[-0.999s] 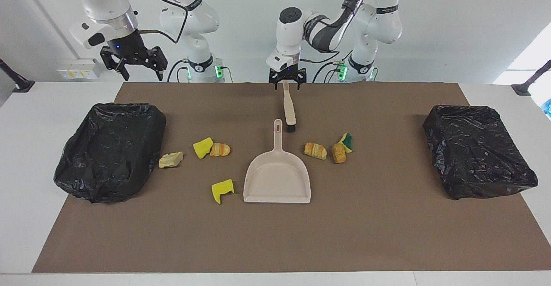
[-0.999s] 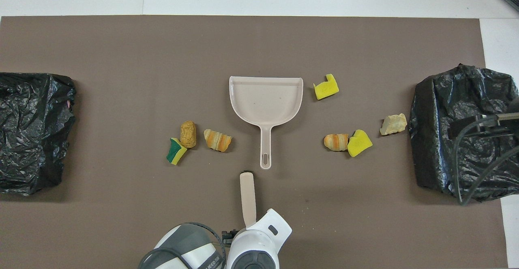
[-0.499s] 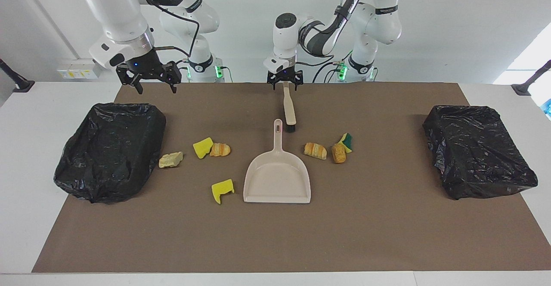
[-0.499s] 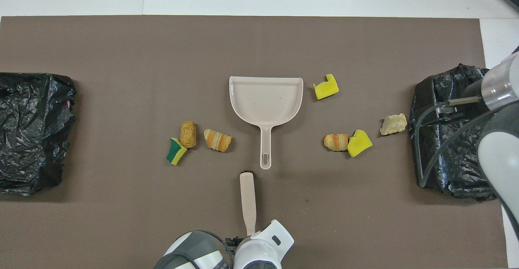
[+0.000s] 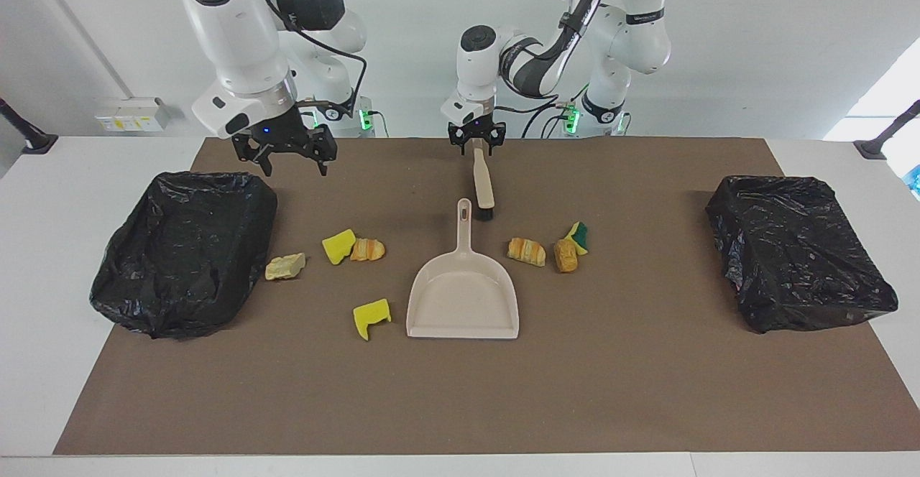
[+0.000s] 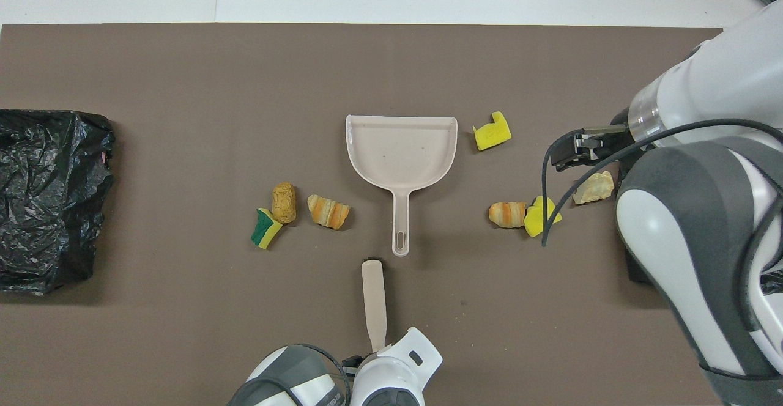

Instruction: Sweep and dump trash in bin

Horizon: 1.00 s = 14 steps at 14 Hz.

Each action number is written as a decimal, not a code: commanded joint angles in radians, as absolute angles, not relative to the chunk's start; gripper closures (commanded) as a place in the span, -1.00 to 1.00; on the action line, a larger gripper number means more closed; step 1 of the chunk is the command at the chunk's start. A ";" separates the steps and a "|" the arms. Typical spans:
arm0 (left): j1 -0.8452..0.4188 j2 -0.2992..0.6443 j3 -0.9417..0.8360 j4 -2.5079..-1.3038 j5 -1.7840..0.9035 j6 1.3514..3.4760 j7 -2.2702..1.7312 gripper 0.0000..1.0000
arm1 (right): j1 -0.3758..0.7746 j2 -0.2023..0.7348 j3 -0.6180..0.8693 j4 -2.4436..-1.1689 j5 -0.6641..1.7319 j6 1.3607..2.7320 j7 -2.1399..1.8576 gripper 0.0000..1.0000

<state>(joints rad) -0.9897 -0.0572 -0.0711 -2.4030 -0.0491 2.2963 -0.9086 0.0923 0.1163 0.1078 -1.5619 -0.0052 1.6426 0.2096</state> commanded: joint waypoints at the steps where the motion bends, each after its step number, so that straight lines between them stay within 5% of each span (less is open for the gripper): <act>1: -0.983 -0.074 -0.057 -2.388 -0.051 2.241 -0.900 1.00 | 0.087 0.138 0.107 -1.536 0.025 1.660 0.227 -1.00; 8: -0.810 -0.165 -0.054 -2.321 -0.048 1.991 -0.812 1.00 | 0.144 0.138 0.109 -1.568 0.060 1.718 0.282 -1.00; 14: -0.563 -0.256 -0.052 -2.296 -0.049 1.870 -0.671 1.00 | 0.317 0.214 0.107 -1.598 0.037 1.876 0.520 -1.00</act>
<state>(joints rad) -0.6512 -0.2295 -0.0437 -2.2999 -0.0478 1.9005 -0.7233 0.2804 0.1790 0.1095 -1.5943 0.0390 1.8284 0.4503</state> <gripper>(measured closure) 0.736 0.000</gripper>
